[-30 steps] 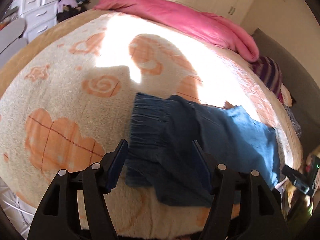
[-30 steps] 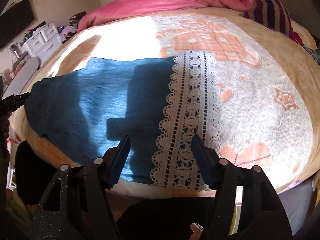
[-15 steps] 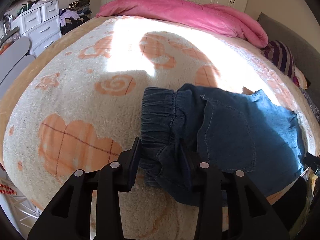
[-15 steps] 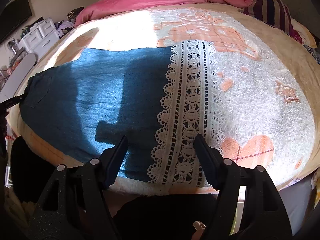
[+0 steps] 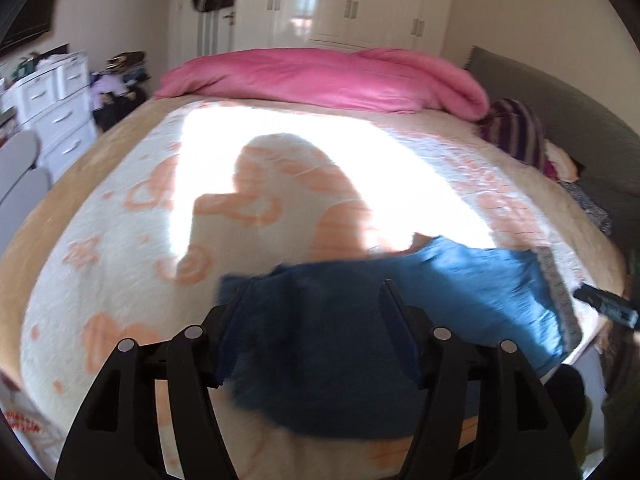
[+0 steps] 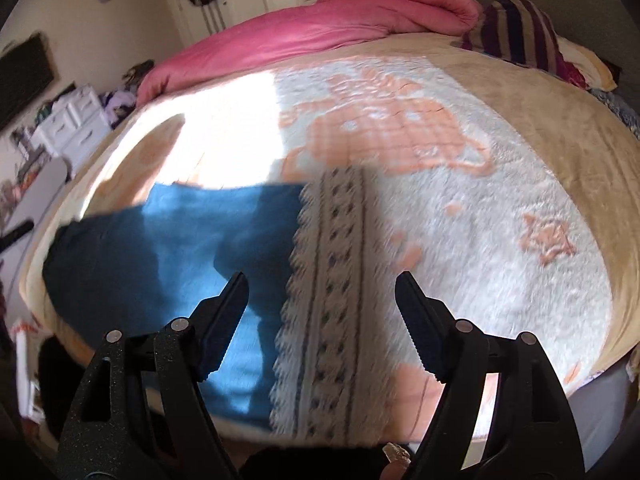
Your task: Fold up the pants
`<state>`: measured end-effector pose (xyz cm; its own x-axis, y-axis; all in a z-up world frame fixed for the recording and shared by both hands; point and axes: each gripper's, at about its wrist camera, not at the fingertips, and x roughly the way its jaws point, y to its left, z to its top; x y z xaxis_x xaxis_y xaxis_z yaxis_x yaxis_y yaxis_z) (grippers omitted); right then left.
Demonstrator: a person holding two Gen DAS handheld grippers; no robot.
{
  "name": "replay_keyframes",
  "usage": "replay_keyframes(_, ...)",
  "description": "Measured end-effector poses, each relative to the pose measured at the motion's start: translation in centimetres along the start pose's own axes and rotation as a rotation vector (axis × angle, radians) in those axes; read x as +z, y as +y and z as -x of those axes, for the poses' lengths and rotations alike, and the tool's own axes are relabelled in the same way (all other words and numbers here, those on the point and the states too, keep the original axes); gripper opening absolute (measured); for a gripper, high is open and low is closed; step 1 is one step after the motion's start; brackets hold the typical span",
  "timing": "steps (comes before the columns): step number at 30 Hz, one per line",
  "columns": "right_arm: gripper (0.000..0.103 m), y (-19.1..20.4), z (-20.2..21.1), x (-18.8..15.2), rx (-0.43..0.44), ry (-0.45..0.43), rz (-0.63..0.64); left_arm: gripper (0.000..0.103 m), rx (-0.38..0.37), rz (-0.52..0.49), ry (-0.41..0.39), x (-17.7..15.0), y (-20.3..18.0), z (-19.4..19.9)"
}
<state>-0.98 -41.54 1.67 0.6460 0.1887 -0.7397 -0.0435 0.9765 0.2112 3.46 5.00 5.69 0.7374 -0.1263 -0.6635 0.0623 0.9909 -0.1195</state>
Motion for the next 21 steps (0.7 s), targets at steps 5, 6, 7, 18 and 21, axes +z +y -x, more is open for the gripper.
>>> replay_keyframes(5,0.069,-3.4,-2.9,3.8,0.055,0.019,-0.15,0.071,-0.152,0.005,0.048,1.2,-4.2,-3.9)
replay_keyframes(6,0.067,-3.8,-3.6,4.4,0.038,0.035,-0.168,0.071,-0.176,-0.003,0.062,1.2,-5.1,-4.8)
replay_keyframes(7,0.067,-3.9,-4.0,4.8,0.031,0.039,-0.16,0.071,-0.195,-0.022,0.081,1.3,-6.4,-5.9)
replay_keyframes(18,0.053,-5.2,-7.5,6.4,0.111,0.095,-0.177,0.071,-0.241,-0.133,0.175,3.0,-12.3,-12.7)
replay_keyframes(21,0.048,-5.5,-8.6,6.2,0.127,0.123,-0.172,0.071,-0.235,-0.137,0.202,3.6,-12.3,-14.5)
